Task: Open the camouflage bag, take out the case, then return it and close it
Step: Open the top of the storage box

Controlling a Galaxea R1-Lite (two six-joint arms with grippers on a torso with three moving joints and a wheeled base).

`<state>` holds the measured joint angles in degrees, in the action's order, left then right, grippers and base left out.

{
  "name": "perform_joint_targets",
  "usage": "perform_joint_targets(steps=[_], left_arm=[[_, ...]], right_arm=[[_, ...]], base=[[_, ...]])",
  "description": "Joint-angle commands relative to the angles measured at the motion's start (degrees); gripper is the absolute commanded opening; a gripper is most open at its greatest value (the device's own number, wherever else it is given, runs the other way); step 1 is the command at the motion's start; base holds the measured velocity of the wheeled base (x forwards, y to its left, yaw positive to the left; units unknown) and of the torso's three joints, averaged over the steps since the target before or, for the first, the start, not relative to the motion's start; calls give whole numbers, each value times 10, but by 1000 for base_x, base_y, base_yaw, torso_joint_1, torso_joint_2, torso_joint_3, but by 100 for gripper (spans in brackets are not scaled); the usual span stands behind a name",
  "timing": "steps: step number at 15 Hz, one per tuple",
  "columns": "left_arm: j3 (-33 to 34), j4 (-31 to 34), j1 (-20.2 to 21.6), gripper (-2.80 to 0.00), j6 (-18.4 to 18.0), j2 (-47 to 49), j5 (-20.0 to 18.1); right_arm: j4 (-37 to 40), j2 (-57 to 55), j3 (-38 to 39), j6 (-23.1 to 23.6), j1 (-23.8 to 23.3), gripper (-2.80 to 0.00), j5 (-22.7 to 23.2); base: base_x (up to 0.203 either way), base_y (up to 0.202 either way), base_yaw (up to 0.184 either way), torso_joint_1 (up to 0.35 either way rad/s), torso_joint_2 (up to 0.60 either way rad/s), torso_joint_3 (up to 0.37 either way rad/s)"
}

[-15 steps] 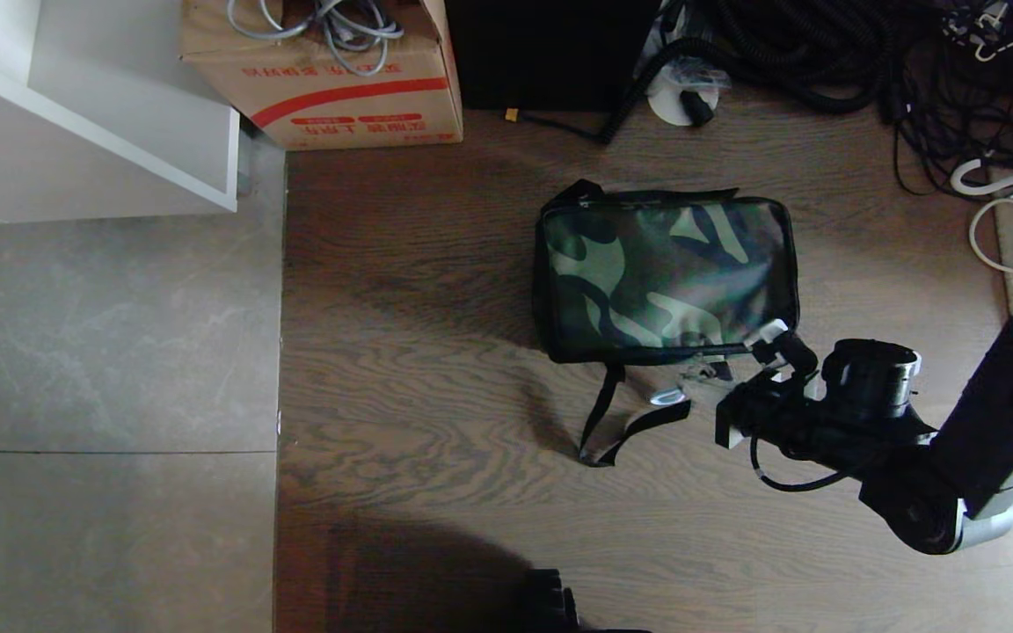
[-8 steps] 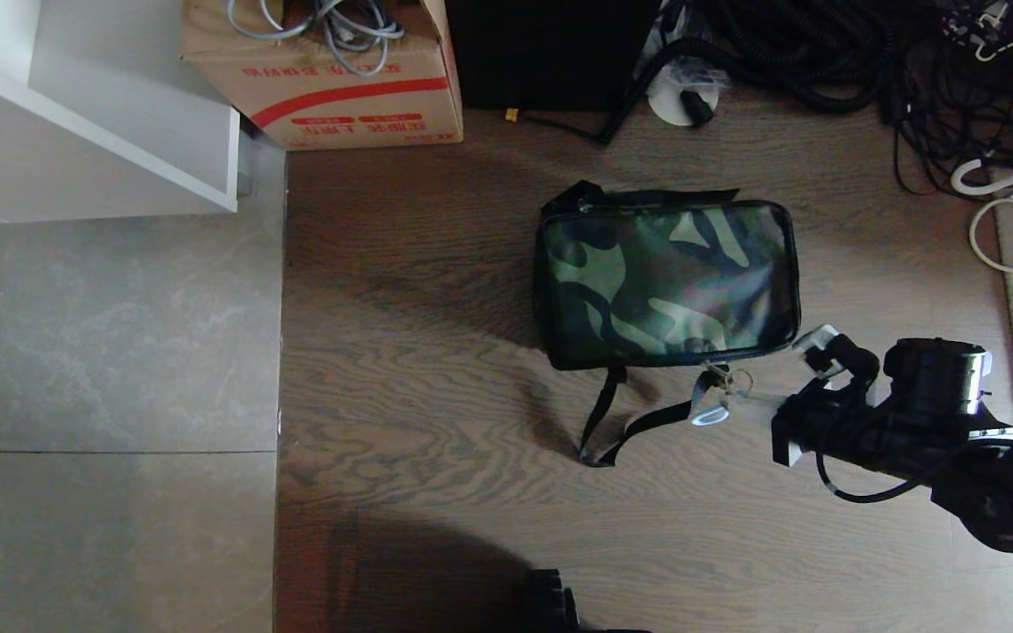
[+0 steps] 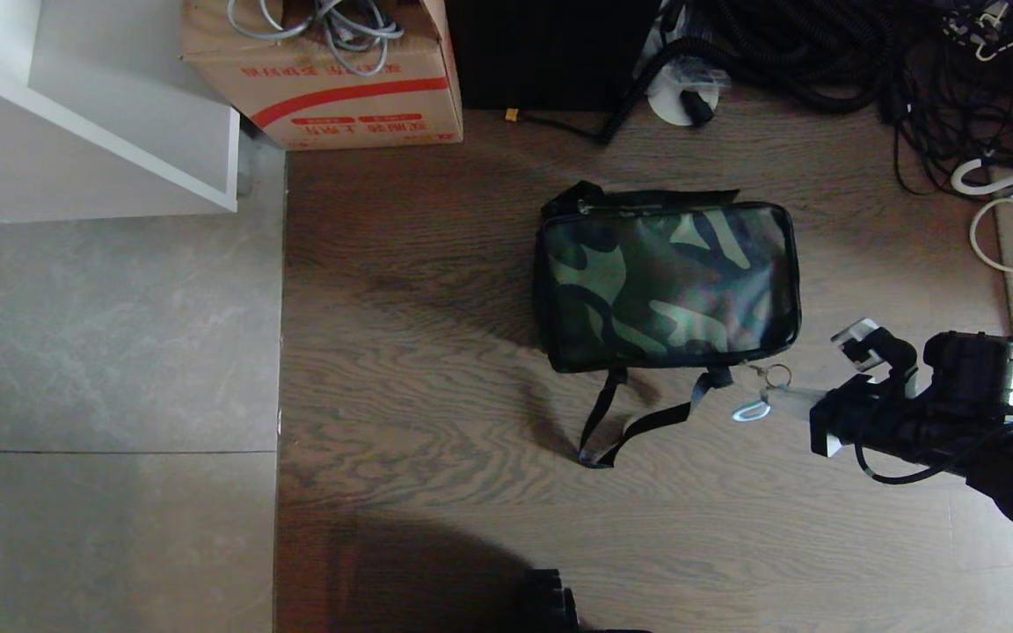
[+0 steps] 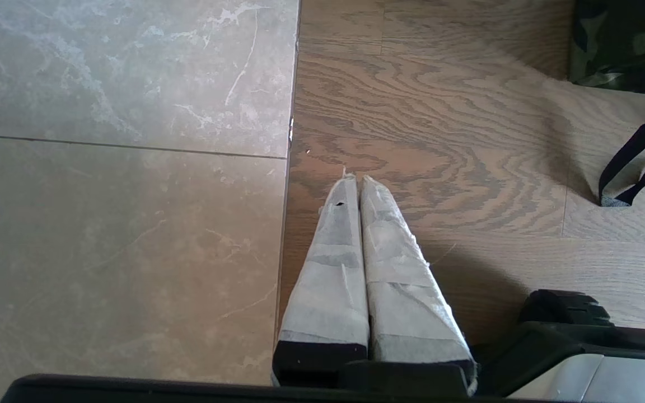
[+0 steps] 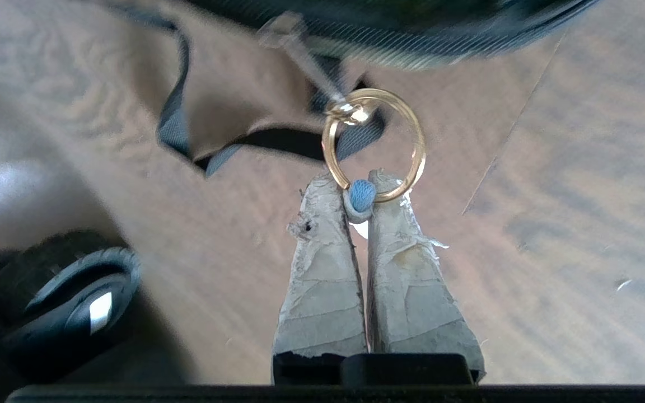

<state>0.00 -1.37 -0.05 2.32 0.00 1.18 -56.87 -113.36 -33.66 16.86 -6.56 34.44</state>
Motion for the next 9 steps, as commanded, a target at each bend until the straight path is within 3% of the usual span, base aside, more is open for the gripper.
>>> perform_joint_targets(steps=[1, 9], left_arm=[[5, 0, 0, -280, 1, 0, 0], [4, 0, 0, -280, 1, 0, 0]], right_arm=[[14, -8, -26, 1, -21, -280, 9], [110, -16, -104, 6, -84, -280, 61]], base=[[0, 0, 0, 0, 0, 0], [0, 0, 0, 0, 0, 0]])
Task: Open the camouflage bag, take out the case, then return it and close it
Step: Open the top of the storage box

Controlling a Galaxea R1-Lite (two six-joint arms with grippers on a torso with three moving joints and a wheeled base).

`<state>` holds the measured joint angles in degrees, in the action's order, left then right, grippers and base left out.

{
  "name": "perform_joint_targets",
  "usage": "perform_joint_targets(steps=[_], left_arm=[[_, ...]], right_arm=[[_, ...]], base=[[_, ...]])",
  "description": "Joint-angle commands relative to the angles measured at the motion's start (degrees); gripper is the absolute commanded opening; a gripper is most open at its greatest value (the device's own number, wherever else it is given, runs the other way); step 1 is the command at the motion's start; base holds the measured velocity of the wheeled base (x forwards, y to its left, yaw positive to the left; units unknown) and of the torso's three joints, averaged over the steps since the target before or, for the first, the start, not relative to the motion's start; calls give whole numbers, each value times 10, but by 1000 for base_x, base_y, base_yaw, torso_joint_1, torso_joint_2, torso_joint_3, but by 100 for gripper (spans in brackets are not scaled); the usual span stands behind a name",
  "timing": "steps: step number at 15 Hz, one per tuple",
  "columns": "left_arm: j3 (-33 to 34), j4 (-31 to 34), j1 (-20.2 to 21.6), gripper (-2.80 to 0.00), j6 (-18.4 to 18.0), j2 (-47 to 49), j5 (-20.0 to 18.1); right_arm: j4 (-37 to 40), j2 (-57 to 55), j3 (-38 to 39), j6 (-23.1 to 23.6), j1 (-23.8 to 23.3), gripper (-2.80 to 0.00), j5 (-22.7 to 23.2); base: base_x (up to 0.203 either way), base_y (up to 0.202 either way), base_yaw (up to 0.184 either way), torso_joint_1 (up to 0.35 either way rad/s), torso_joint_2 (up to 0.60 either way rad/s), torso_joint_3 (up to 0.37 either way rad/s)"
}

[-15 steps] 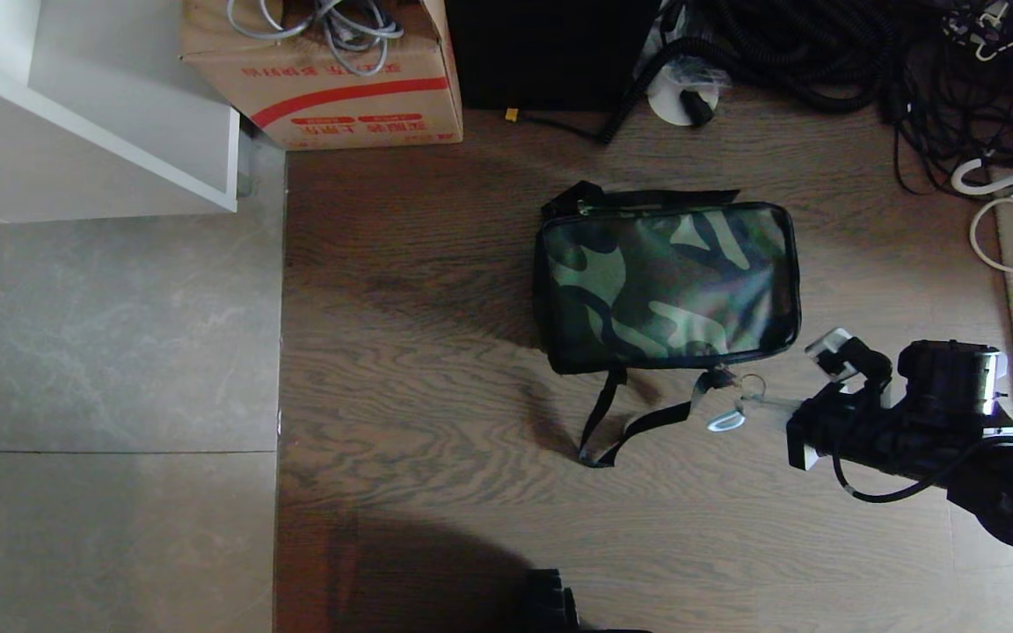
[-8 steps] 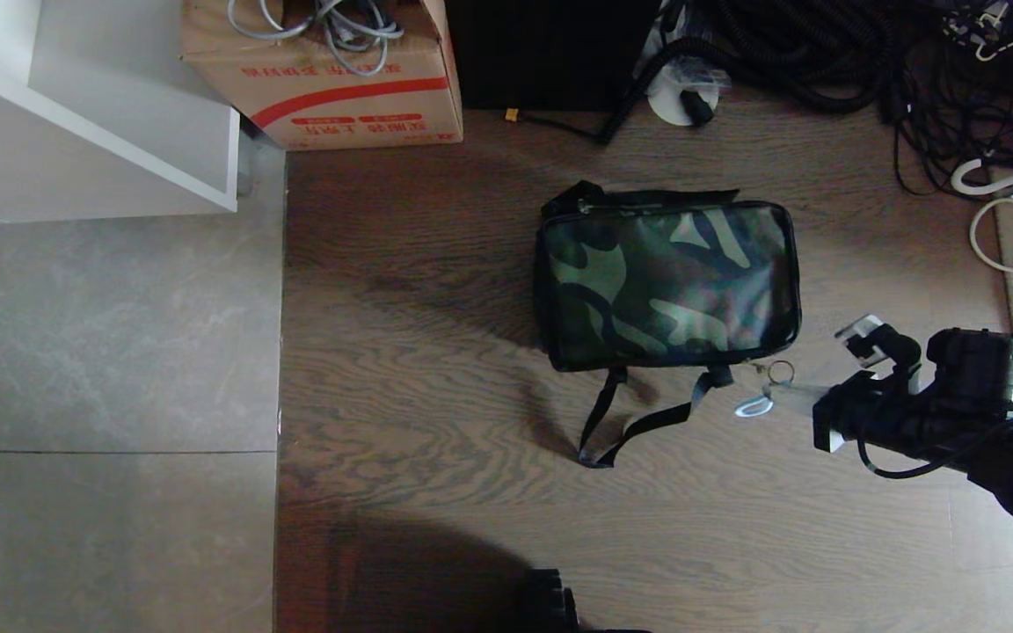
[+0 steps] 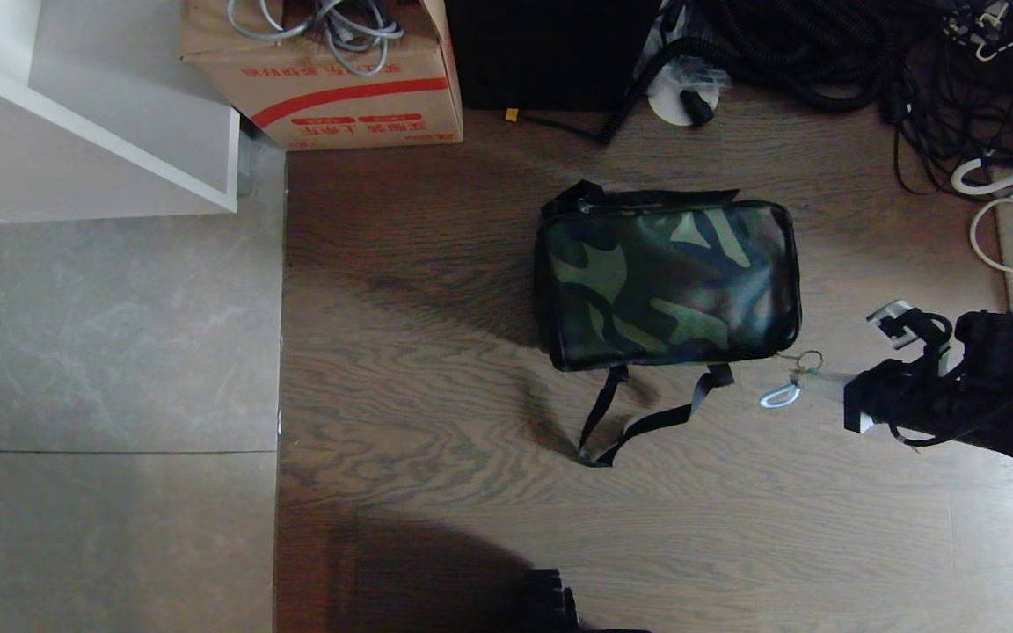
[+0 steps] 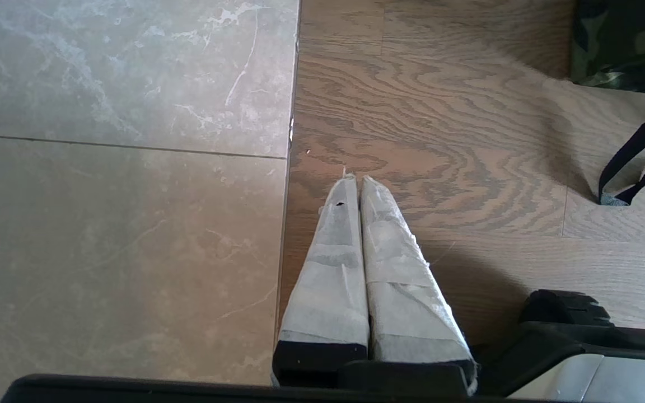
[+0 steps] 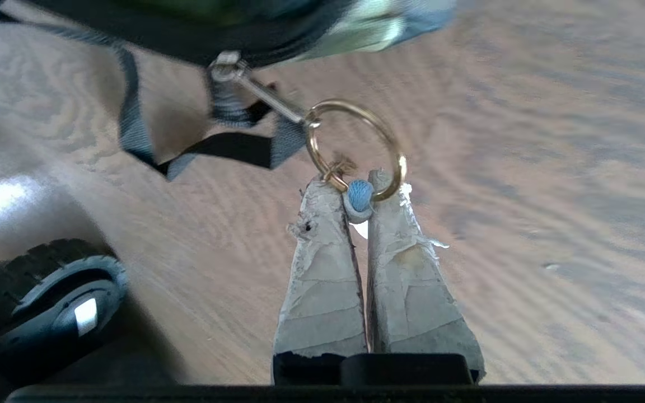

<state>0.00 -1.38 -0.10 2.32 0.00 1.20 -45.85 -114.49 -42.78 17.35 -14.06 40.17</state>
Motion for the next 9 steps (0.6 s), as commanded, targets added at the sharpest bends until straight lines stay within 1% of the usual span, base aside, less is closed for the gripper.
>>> perform_joint_targets(steps=[1, 4, 9], left_arm=[[5, 0, 0, -280, 1, 0, 0], [5, 0, 0, -280, 1, 0, 0], [5, 0, 0, -280, 1, 0, 0]], right_arm=[[5, -9, -23, 1, -16, -280, 5], [33, -20, -57, 1, -31, -280, 8], [43, -43, -109, -6, -37, -280, 10]], base=[[0, 0, 0, 0, 0, 0], [0, 0, 0, 0, 0, 0], [0, 0, 0, 0, 0, 0]])
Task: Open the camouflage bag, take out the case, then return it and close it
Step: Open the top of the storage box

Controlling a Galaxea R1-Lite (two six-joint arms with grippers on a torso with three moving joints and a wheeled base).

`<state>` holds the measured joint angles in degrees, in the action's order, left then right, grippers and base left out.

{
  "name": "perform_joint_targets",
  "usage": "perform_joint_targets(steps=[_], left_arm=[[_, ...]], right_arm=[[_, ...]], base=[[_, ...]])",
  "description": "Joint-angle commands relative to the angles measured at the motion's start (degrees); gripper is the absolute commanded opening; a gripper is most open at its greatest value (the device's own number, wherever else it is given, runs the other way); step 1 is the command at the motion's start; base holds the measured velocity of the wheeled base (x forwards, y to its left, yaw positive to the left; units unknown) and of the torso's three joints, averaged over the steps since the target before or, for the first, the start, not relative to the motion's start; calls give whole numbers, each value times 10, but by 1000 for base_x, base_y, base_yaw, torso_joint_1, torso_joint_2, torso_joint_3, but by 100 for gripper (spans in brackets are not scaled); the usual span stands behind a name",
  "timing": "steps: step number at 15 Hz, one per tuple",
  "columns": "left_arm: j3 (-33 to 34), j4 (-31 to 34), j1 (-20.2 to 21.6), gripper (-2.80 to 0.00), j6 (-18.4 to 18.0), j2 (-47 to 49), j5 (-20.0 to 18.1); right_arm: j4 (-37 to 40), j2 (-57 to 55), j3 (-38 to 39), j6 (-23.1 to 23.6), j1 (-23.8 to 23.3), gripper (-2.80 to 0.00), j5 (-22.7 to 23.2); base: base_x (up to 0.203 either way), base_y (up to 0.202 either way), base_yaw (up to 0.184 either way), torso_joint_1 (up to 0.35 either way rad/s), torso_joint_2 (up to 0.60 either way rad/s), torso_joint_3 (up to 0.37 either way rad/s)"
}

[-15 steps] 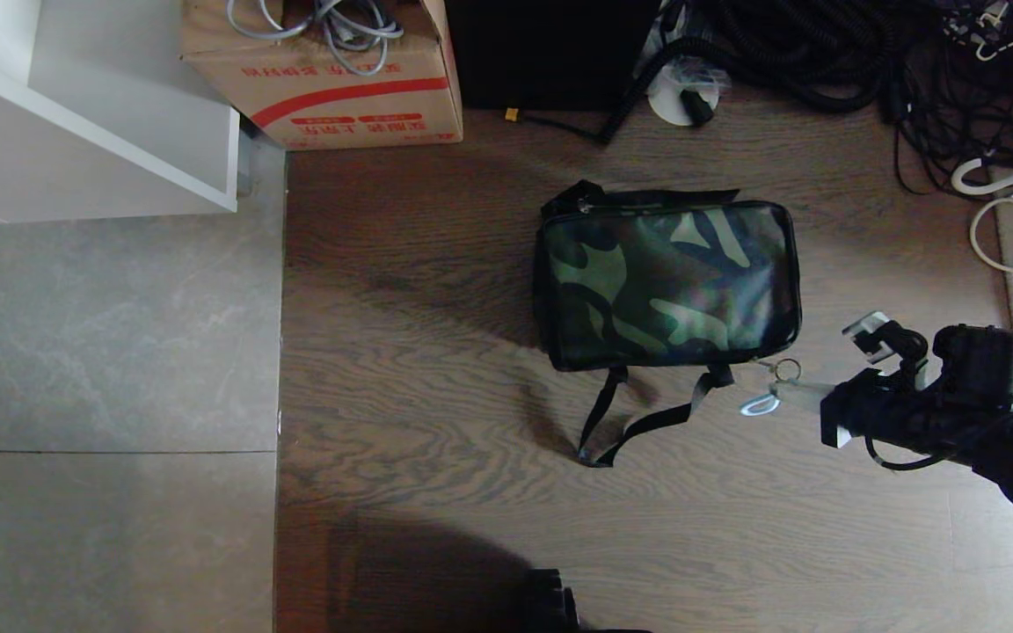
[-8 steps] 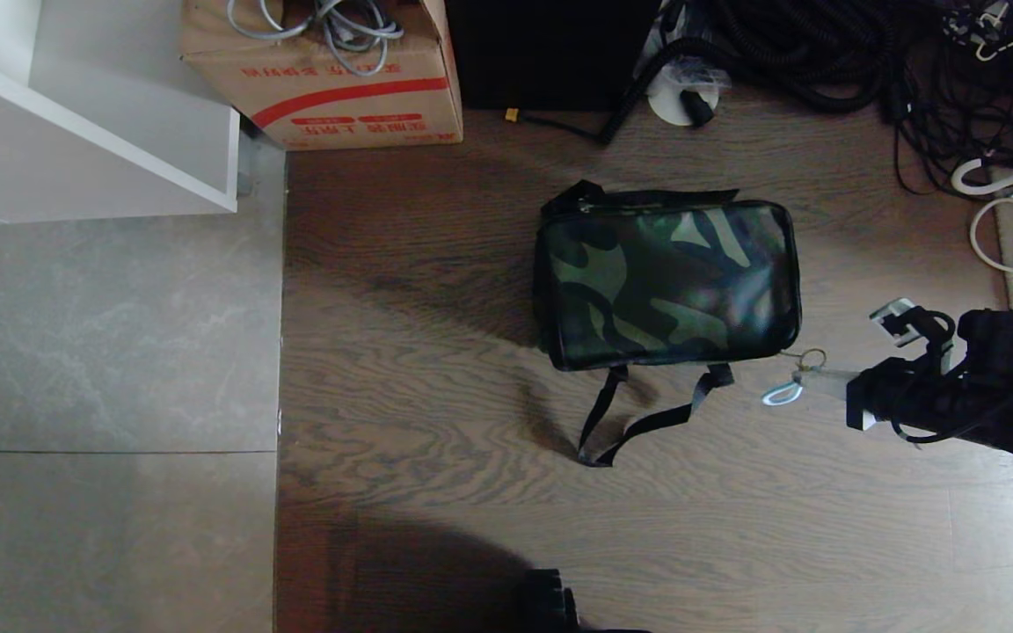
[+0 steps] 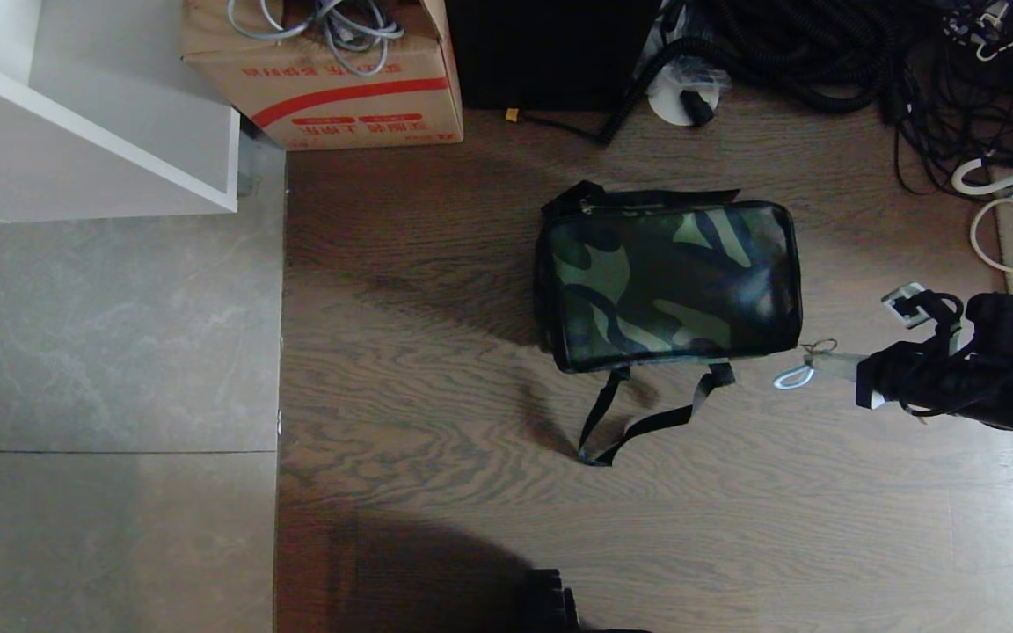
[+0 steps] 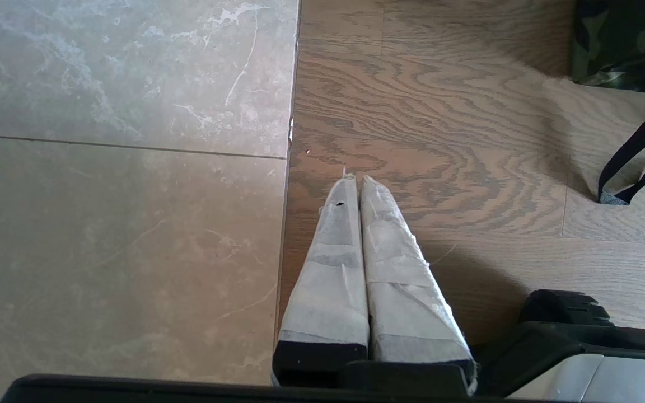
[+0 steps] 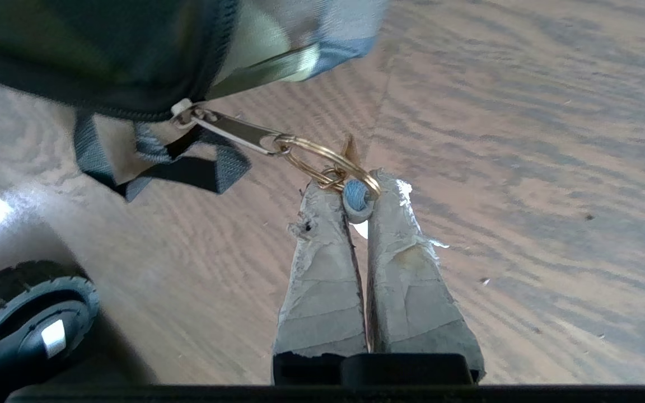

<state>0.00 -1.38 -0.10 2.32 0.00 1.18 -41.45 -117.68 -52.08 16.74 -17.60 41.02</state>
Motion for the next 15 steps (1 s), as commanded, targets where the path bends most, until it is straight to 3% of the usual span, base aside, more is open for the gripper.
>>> perform_joint_targets(steps=[1, 4, 9, 15], left_arm=[[5, 0, 0, -280, 1, 0, 0], [5, 0, 0, -280, 1, 0, 0], [5, 0, 0, -280, 1, 0, 0], [5, 0, 0, -280, 1, 0, 0]], right_arm=[[2, -16, -27, -1, -1, -280, 2], [10, -27, -59, -13, -4, -280, 2], [9, -28, -94, -97, -1, -280, 3], [10, -26, -99, -116, 8, -280, 5]], base=[[0, 0, 0, 0, 0, 0], [0, 0, 0, 0, 0, 0], [0, 0, 0, 0, 0, 0], [0, 0, 0, 0, 0, 0]])
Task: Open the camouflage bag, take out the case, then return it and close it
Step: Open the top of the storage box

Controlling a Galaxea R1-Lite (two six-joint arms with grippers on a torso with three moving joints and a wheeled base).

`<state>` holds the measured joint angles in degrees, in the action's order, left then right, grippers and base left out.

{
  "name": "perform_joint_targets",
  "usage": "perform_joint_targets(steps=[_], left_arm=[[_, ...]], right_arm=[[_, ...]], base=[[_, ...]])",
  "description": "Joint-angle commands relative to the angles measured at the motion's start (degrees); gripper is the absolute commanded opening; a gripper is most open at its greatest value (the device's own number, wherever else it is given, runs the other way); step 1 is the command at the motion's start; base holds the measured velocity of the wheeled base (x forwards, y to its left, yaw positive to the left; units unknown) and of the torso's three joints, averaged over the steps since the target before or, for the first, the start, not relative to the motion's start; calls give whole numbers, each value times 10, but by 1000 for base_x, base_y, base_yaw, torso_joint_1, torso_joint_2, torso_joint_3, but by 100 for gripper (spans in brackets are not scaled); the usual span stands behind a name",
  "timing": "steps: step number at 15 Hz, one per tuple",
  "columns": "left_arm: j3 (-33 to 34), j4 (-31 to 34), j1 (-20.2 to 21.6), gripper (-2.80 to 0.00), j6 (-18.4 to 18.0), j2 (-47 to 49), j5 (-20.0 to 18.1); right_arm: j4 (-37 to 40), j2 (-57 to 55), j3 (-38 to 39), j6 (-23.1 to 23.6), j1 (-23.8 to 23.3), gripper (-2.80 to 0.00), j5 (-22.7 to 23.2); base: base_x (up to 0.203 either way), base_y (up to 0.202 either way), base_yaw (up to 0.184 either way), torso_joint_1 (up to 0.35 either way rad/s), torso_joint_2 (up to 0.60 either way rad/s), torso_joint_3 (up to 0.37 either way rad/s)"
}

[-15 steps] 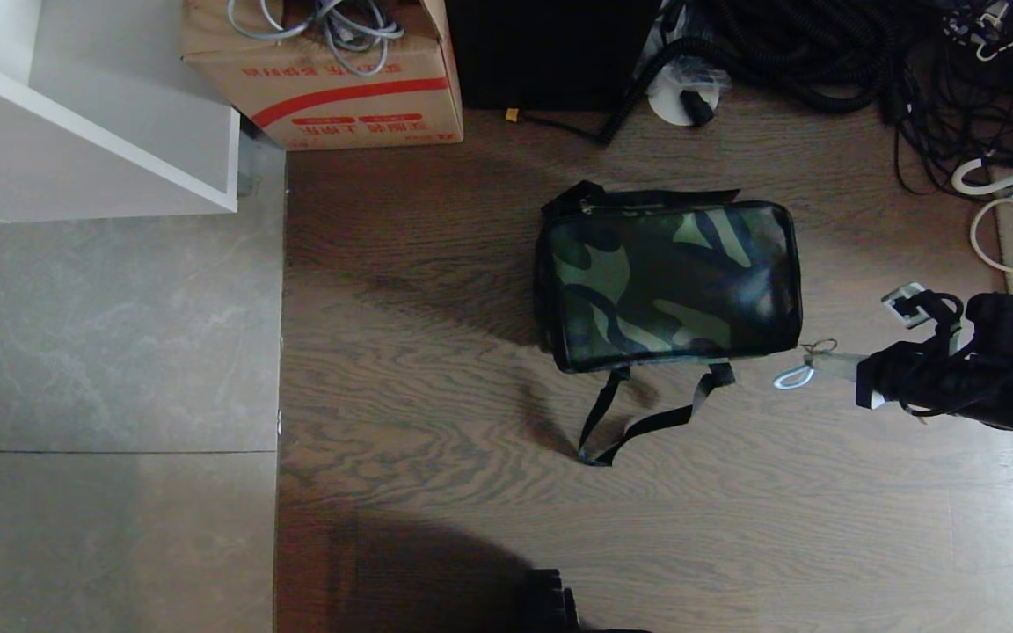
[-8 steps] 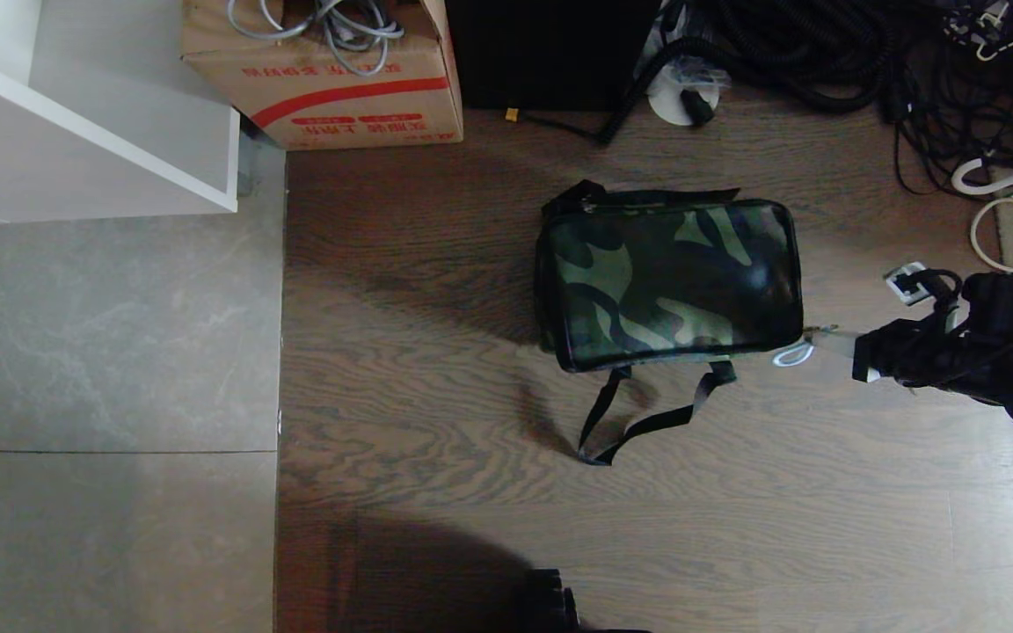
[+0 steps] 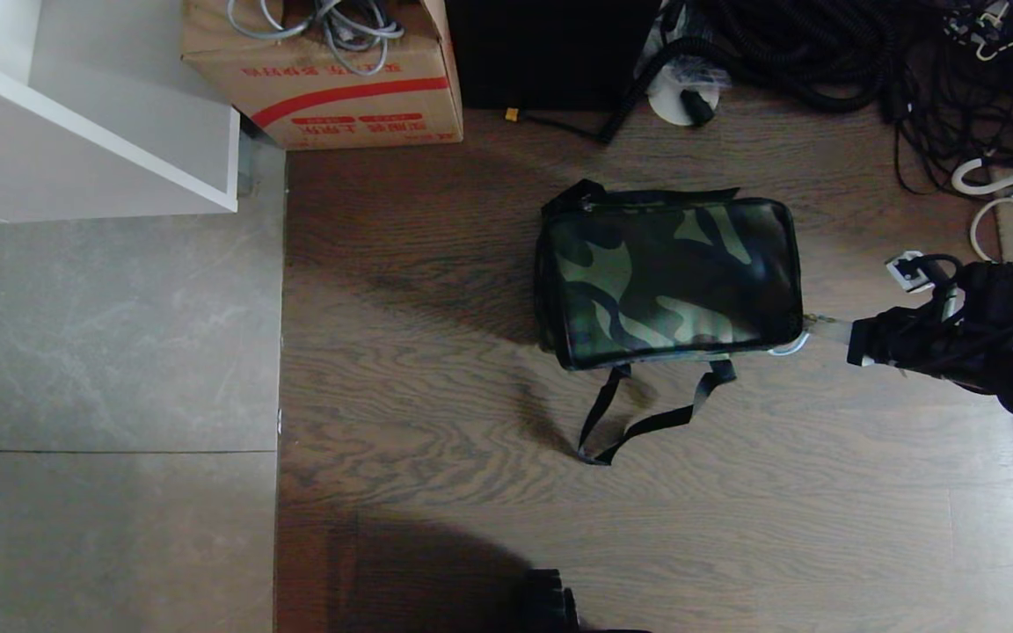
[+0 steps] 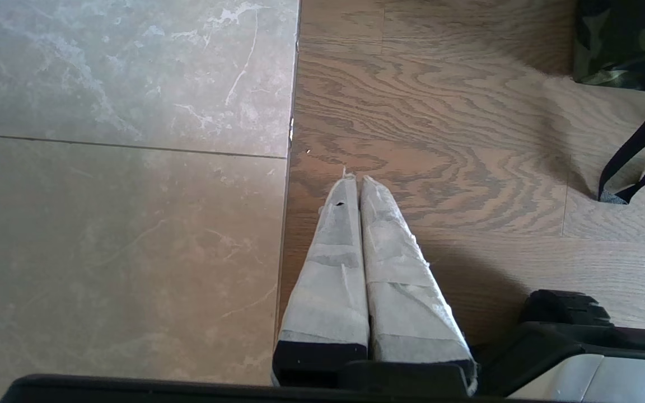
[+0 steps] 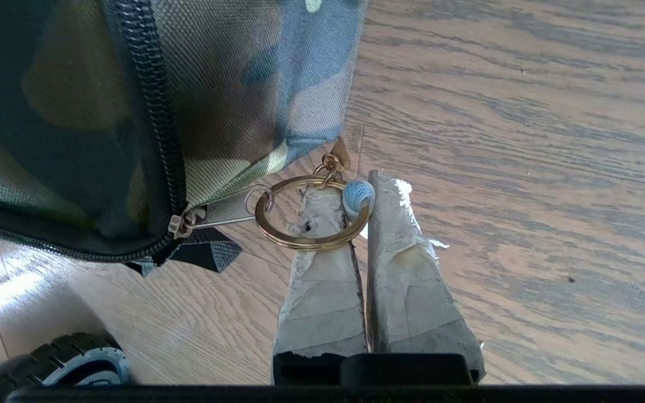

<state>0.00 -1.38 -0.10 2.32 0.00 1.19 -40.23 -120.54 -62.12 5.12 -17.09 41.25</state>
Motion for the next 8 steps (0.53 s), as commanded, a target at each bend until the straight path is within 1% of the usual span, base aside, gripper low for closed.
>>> perform_joint_targets(steps=[1, 4, 8], left_arm=[[5, 0, 0, -280, 0, 0, 0], [5, 0, 0, -280, 0, 0, 0], [5, 0, 0, -280, 0, 0, 0]], right_arm=[[-4, 4, 7, 1, 4, -280, 3], [-5, 14, 25, 1, 16, -280, 3], [-9, 21, 36, 2, 17, -280, 3]], base=[[0, 0, 0, 0, 0, 0], [0, 0, 0, 0, 0, 0], [0, 0, 0, 0, 0, 0]])
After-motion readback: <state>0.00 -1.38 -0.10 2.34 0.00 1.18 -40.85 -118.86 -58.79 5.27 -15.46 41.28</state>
